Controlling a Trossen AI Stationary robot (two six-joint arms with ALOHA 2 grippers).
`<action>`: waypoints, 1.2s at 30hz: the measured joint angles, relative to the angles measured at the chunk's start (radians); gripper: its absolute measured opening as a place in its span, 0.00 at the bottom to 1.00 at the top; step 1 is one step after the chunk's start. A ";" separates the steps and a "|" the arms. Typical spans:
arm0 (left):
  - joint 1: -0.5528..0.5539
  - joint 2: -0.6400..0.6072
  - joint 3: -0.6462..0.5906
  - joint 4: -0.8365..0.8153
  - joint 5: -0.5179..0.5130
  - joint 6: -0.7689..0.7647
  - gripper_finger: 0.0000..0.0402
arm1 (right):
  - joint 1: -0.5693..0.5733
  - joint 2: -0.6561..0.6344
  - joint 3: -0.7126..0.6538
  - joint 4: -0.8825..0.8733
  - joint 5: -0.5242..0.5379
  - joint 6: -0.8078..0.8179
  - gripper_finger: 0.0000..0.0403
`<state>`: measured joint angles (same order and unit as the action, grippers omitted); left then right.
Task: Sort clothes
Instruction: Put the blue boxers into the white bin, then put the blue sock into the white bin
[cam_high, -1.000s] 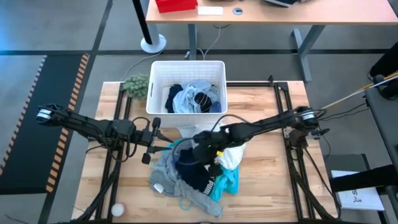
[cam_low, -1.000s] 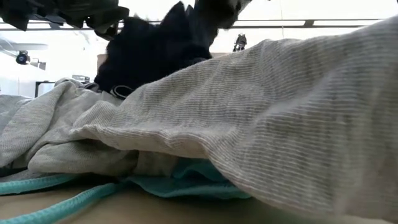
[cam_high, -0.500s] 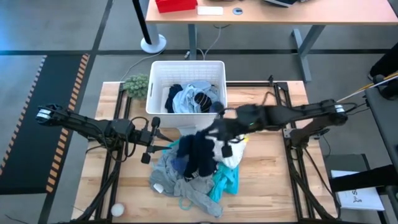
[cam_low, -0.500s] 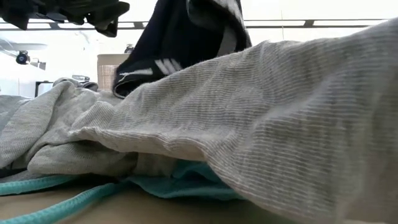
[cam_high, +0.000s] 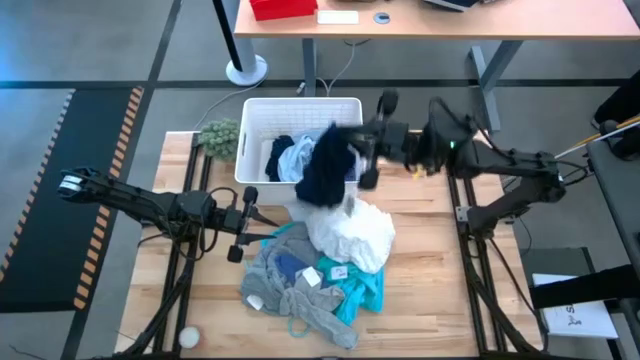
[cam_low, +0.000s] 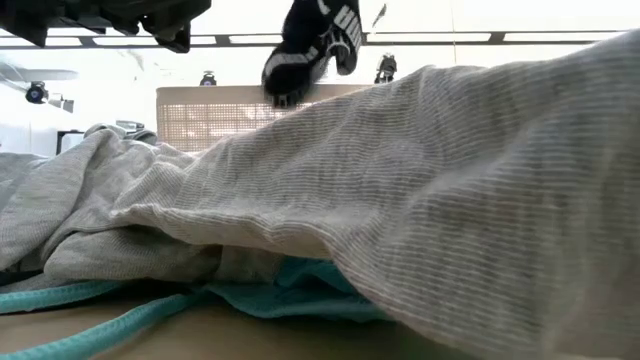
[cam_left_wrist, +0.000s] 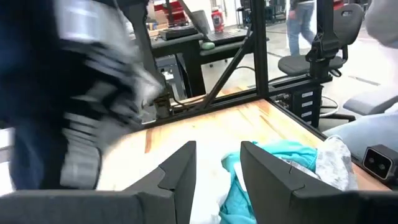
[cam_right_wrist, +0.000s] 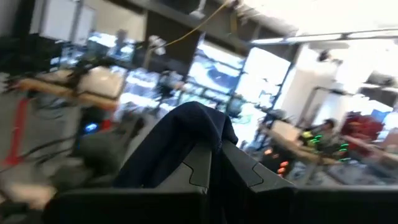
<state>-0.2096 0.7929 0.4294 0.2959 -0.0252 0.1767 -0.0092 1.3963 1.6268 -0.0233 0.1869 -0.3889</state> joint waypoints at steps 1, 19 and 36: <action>0.000 0.001 0.000 0.001 0.000 0.003 0.28 | -0.017 0.018 0.037 0.003 0.000 -0.009 0.00; 0.000 0.004 0.000 0.001 -0.002 0.024 0.28 | -0.335 0.482 0.702 -0.293 -0.144 0.102 0.00; 0.001 0.014 0.000 0.003 -0.027 -0.040 0.28 | -0.387 0.570 0.701 -0.461 -0.153 0.210 0.40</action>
<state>-0.2089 0.8072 0.4294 0.2991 -0.0521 0.1370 -0.3963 1.9663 2.3280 -0.4843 0.0336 -0.1794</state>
